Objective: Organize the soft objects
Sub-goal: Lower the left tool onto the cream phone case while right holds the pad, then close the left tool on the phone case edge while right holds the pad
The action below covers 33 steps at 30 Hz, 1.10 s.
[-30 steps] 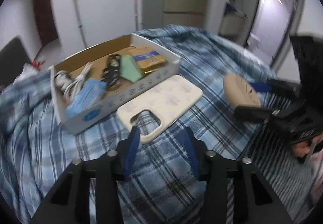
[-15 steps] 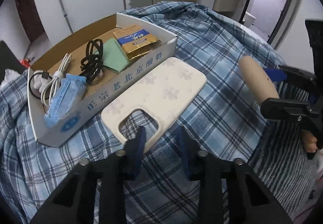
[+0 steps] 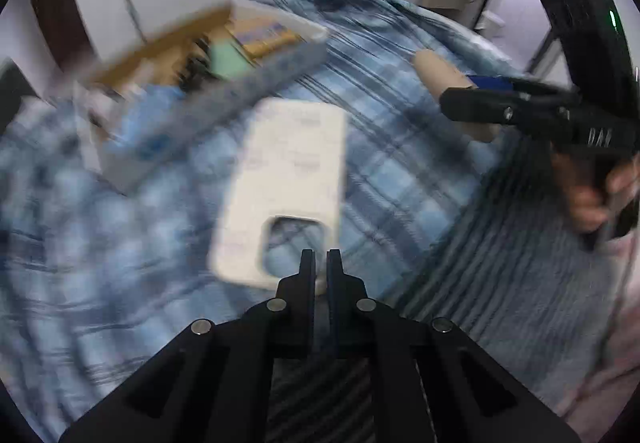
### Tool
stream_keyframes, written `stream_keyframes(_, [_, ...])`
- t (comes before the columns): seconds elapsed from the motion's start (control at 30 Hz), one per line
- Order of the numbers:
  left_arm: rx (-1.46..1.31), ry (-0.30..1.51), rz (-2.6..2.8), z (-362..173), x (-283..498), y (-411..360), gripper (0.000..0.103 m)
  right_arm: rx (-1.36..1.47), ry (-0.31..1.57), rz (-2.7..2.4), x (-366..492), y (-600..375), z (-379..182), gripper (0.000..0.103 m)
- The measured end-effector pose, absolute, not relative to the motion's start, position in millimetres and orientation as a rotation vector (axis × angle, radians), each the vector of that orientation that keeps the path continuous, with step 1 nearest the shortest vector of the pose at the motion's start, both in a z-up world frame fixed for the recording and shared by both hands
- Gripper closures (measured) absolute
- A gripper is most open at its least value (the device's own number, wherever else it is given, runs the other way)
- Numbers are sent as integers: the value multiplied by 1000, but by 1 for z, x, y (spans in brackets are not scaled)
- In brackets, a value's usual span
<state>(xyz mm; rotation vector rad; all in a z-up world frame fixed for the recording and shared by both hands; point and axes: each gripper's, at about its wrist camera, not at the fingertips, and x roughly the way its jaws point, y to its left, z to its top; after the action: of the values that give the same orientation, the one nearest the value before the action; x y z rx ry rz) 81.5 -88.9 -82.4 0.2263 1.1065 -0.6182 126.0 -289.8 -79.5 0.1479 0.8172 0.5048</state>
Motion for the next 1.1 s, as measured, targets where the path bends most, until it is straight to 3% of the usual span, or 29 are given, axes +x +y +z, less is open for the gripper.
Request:
stream_keyframes(0.07, [333,1010,-523,-74,65,-91,77,146,817,501,126,-290,-79,24])
stream_keyframes(0.13, [385,953,-489,-68,59,-92,51,146,816,497,125,-290,-79,24])
stream_keyframes(0.23, [321,935,-496,-59,67,-90,31,146,813,486,125,-291,-79,24])
stream_keyframes(0.37, [314,876,-477,-58,83,-97,29,144,815,487,125,-290,-80,23])
stream_keyframes(0.73, [254,986,-553,-87,123,-111,29,131,820,500,125,-288,-81,23])
stream_keyframes(1.1, [209,977,-534,-90,126,-102,27,130,827,500,126,-287,-82,23])
